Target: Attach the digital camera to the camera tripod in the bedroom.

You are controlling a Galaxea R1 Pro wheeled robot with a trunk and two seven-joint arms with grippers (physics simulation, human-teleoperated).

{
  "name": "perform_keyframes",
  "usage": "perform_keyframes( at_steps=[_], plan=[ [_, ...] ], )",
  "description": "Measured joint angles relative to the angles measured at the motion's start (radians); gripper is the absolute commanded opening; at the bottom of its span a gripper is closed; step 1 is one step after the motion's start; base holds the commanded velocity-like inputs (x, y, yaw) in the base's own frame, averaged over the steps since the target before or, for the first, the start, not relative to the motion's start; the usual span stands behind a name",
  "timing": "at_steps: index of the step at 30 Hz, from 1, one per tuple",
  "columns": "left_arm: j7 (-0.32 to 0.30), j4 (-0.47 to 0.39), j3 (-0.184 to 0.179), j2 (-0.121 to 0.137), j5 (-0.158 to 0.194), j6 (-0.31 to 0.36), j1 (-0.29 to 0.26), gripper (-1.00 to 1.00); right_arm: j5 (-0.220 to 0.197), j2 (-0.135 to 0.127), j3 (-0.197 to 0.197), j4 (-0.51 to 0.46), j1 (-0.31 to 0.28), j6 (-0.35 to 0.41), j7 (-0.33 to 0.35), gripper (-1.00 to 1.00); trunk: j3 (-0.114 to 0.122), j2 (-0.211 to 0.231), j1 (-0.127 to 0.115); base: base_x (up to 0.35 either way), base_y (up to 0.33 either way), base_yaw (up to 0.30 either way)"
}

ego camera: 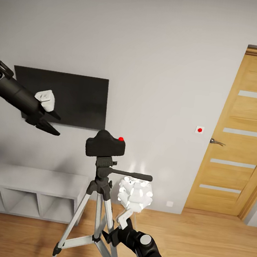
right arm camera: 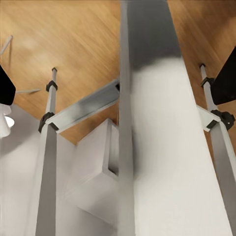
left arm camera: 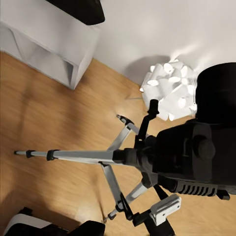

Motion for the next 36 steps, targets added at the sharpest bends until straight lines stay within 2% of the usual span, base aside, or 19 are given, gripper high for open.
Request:
perform_keyframes(
  at_steps=[5, 15, 29, 30, 31, 32, 33, 35, 36],
  plan=[
    [0.016, 0.001, 0.001, 0.023, -0.020, 0.000, 0.059, 1.00, 0.001, -0.005, -0.002, -0.006, 0.003, 0.004, 0.000, 1.00, 0.000, 0.000, 0.000, 0.000, 0.000, 0.000],
    [0.030, 0.005, 0.002, 0.066, -0.032, -0.016, 0.122, 1.00, 0.004, -0.014, -0.002, 0.002, 0.007, 0.002, 0.000, 1.00, 0.000, 0.000, 0.000, 0.000, 0.000, 0.000],
    [0.093, 0.016, 0.001, 0.075, -0.034, -0.023, 0.195, 1.00, 0.003, -0.016, -0.003, 0.004, 0.019, 0.002, -0.001, 1.00, 0.000, 0.000, 0.000, 0.000, 0.000, -0.002],
    [0.105, 0.017, 0.001, 0.075, -0.034, -0.025, 0.209, 1.00, 0.003, -0.017, -0.003, 0.004, 0.020, 0.002, -0.002, 1.00, 0.000, 0.000, 0.000, 0.000, 0.000, -0.058],
    [0.145, 0.019, 0.002, 0.077, -0.034, -0.041, 0.261, 1.00, 0.002, -0.016, -0.002, 0.004, 0.020, 0.004, -0.004, 1.00, 0.000, 0.000, 0.000, 0.000, 0.000, -0.069],
    [0.159, 0.023, 0.002, 0.077, -0.033, -0.052, 0.285, 1.00, 0.002, -0.016, -0.002, 0.003, 0.020, 0.005, -0.004, 1.00, 0.000, 0.000, 0.000, 0.000, 0.000, -0.069],
    [0.160, 0.023, 0.002, 0.078, -0.033, -0.053, 0.285, 1.00, 0.001, -0.016, -0.002, 0.003, 0.020, 0.005, -0.004, 1.00, 0.000, 0.000, 0.000, 0.000, 0.000, -0.076],
    [0.184, 0.036, 0.005, 0.079, -0.032, -0.079, 0.329, 1.00, 0.001, -0.016, -0.002, 0.003, 0.021, 0.006, -0.005, 1.00, 0.000, 0.000, 0.000, 0.000, 0.000, -0.045],
    [0.231, 0.098, 0.102, 0.081, -0.032, -0.149, 0.442, 1.00, 0.000, -0.018, -0.003, -0.002, 0.022, 0.002, -0.005, 1.00, 0.000, -0.001, 0.000, 0.000, 0.000, -0.017]
  ],
)
